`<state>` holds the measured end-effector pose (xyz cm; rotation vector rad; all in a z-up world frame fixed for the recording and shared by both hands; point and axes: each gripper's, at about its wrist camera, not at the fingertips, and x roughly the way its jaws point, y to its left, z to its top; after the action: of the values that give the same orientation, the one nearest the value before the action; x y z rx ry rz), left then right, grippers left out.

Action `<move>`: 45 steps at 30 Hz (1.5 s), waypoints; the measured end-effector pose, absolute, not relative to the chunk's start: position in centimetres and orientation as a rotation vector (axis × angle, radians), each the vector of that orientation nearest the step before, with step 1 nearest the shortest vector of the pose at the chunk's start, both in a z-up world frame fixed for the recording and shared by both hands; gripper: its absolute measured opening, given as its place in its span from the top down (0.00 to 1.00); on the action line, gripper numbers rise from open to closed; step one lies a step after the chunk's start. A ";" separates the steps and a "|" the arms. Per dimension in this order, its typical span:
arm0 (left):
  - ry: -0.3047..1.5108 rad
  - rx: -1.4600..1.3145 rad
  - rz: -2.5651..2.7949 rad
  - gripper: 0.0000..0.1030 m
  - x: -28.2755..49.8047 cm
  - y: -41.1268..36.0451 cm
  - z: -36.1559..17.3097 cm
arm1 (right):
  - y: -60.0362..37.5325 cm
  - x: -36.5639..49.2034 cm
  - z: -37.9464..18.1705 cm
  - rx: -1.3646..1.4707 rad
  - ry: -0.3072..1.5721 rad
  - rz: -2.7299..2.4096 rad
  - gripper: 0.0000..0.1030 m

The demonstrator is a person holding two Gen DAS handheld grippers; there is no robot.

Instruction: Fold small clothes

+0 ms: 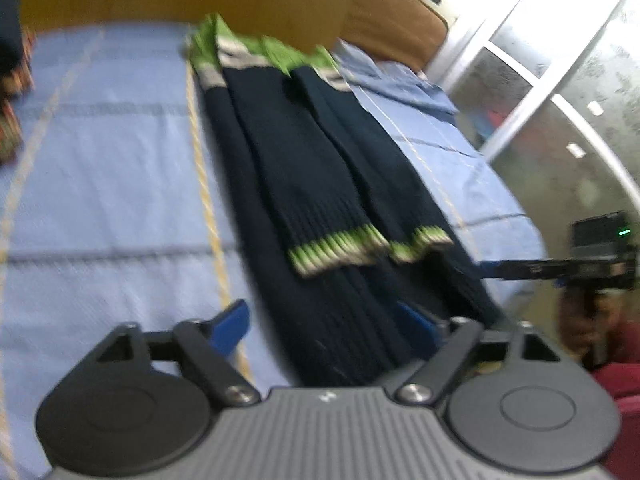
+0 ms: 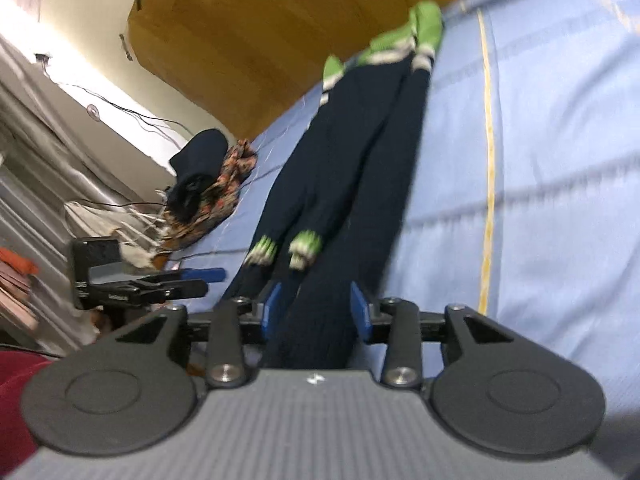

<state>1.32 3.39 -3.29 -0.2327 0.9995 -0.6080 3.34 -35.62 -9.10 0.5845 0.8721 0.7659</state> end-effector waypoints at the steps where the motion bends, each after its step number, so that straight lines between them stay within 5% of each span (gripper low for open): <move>1: 1.032 -0.250 -0.627 0.38 1.3 3.1 -3.8 | -35.4 3.2 -9.7 0.588 0.885 0.770 0.58; 9: 1.037 -0.315 -0.616 0.38 1.0 3.5 -5.0 | -33.9 2.9 -11.0 0.612 0.884 0.825 0.60; 11: 1.031 -0.337 -0.583 0.22 1.0 4.4 -4.8 | -34.1 3.2 -10.5 0.609 0.887 0.822 0.58; 15: 1.029 -0.416 -0.591 0.21 1.6 5.0 -5.2 | -35.0 3.2 -11.0 0.676 0.896 0.826 0.53; 18: 1.059 -0.436 -0.650 0.44 2.0 3.5 -6.0 | -34.0 3.1 -11.1 0.684 0.877 0.855 0.54; 20: 1.063 -0.392 -0.635 0.76 2.0 2.7 -6.1 | -32.9 3.1 -11.2 0.662 0.871 0.881 0.59; 22: 1.079 -0.418 -0.624 0.86 2.4 3.2 -6.2 | -32.3 3.3 -11.1 0.634 0.867 0.891 0.70; 30: 0.899 -0.569 -0.660 0.87 4.5 5.6 -1.6 | -33.5 5.5 -5.8 0.630 0.653 0.947 0.76; 36: 0.792 -0.570 -0.568 0.86 14.5 4.0 2.2 | -33.1 14.4 -3.5 0.691 0.572 0.799 0.77; 39: 0.860 -0.523 -0.396 0.81 21.8 2.6 0.6 | -32.3 20.1 -5.2 0.731 0.623 0.592 0.66; 41: 0.957 -0.516 -0.279 0.81 24.8 2.5 -1.4 | -33.0 22.6 -7.0 0.788 0.659 0.514 0.33; 43: 0.954 -0.561 -0.316 0.77 24.8 3.3 -2.3 | -34.9 22.3 -8.0 0.899 0.628 0.492 0.33; 45: 0.907 -0.546 -0.357 0.61 23.5 3.8 -2.0 | -36.6 21.0 -7.9 0.936 0.564 0.523 0.33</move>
<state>23.47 3.84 -2.04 -0.5457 0.9072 -0.3569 21.02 -36.59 -7.94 0.9363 0.5640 0.5230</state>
